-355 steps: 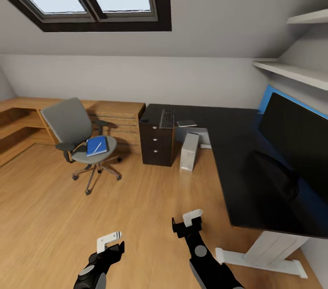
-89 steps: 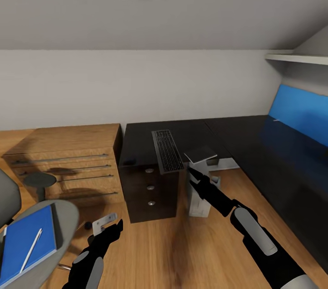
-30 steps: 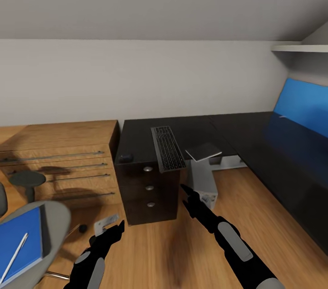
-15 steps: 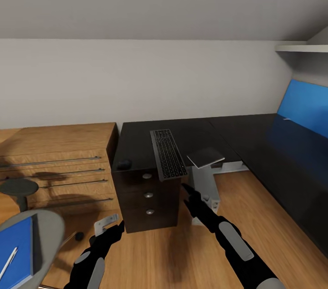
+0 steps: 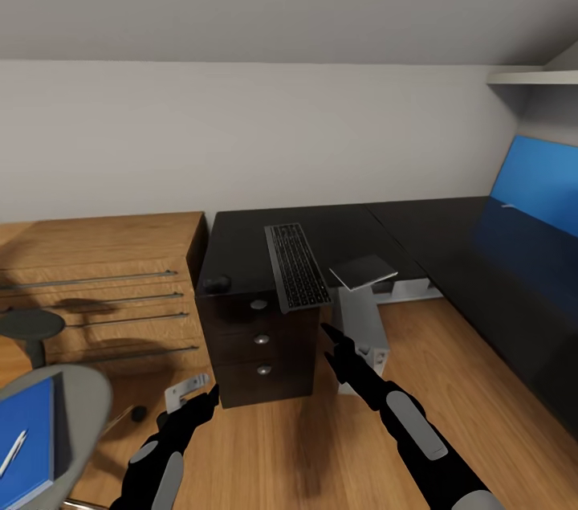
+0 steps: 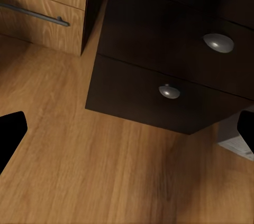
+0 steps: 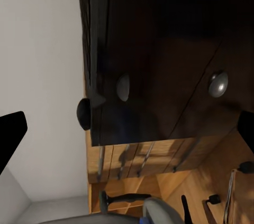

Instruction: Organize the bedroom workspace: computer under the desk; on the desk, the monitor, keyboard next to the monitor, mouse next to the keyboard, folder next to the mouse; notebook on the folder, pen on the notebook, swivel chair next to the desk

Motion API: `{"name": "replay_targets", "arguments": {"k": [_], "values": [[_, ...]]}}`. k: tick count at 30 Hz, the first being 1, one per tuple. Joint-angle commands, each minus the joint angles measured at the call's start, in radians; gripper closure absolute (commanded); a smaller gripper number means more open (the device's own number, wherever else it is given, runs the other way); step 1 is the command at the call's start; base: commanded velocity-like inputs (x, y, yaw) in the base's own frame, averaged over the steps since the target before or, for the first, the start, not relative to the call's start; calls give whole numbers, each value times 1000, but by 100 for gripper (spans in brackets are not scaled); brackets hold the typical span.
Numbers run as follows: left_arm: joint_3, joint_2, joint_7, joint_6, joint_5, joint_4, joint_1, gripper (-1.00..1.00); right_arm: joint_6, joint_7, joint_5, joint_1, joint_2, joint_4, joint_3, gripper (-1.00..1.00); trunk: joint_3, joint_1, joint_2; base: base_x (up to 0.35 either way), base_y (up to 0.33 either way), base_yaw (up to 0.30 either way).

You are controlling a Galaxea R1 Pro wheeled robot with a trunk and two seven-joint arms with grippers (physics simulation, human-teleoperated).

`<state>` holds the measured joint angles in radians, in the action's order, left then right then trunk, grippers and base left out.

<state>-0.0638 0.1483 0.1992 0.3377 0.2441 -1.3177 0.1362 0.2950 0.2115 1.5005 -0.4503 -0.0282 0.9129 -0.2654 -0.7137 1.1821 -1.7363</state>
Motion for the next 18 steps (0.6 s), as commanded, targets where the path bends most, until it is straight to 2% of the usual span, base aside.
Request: {"name": "replay_targets", "arguments": {"k": [1,5,9,11,13,15,17,18], "values": [[-1,1,5,5,11,-4,0,-100,1,2,7,-1,-1,0,-2,-100,-4,4,-8,0,0,0],[0,1,5,7,11,-37,-10,-100,1,2,7,-1,-1,0,-2,-100,-17,19,-36,0,0,0],[23,2,6,20,11,-105,-64,-100,1,2,7,-1,-1,0,-2,-100,-29,35,-64,0,0,0],[50,2,7,69,12,-165,-103,-100,1,2,7,-1,-1,0,-2,-100,-35,42,-78,0,0,0],[60,2,7,119,14,-196,-123,-100,1,2,7,-1,-1,0,-2,-100,-42,50,-92,0,0,0],[66,1,8,172,40,-217,-135,-100,1,2,7,-1,-1,0,-2,-100,-48,58,-106,0,0,0],[67,0,9,196,81,-227,-140,-100,1,2,7,-1,-1,0,-2,-100,-48,58,-106,0,0,0],[67,-1,9,200,88,-229,-141,-100,1,2,7,-1,-1,0,-2,-100,-48,58,-106,0,0,0]]}}
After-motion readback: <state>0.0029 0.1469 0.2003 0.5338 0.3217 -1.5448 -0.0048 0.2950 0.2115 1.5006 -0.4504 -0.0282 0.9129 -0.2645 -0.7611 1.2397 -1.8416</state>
